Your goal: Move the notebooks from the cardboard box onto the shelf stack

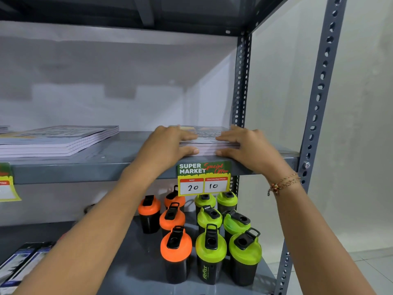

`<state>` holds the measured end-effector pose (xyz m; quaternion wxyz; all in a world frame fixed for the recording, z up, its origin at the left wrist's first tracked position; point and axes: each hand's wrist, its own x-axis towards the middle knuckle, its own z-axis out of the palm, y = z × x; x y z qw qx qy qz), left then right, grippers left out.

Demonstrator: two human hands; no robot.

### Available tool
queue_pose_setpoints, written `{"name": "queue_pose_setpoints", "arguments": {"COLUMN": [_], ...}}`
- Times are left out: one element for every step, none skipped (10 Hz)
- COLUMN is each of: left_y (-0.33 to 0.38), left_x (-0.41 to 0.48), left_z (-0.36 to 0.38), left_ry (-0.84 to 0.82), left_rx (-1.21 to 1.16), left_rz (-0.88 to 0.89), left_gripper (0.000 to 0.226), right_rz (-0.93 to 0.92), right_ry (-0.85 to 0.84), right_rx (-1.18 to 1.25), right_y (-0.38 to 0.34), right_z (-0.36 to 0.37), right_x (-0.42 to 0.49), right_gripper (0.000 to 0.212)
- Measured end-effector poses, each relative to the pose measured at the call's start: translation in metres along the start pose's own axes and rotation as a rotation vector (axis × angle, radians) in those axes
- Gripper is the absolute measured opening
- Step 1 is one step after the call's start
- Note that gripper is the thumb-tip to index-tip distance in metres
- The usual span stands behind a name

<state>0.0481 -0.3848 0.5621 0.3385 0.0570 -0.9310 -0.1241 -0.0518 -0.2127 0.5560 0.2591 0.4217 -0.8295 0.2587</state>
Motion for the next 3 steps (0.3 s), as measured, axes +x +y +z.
{"name": "queue_pose_setpoints", "arguments": {"left_y": [-0.003,-0.003,-0.001], "left_x": [0.006,0.007,0.007], "left_z": [0.007,0.006,0.003], "left_ry": [-0.023,-0.027,0.010], "left_rx": [-0.029,-0.017,0.002], "left_rz": [-0.010,0.008,0.045], "left_gripper": [0.040,0.040,0.056], "right_rz": [0.033,0.029,-0.241], "right_ry": [0.011,0.045,0.362], "right_rx": [0.070,0.085,0.003], "right_y": [0.005,0.002,-0.010], "right_z": [0.001,-0.001,0.014], "right_x": [0.008,0.005,-0.029], "right_gripper": [0.037,0.035,0.030]}}
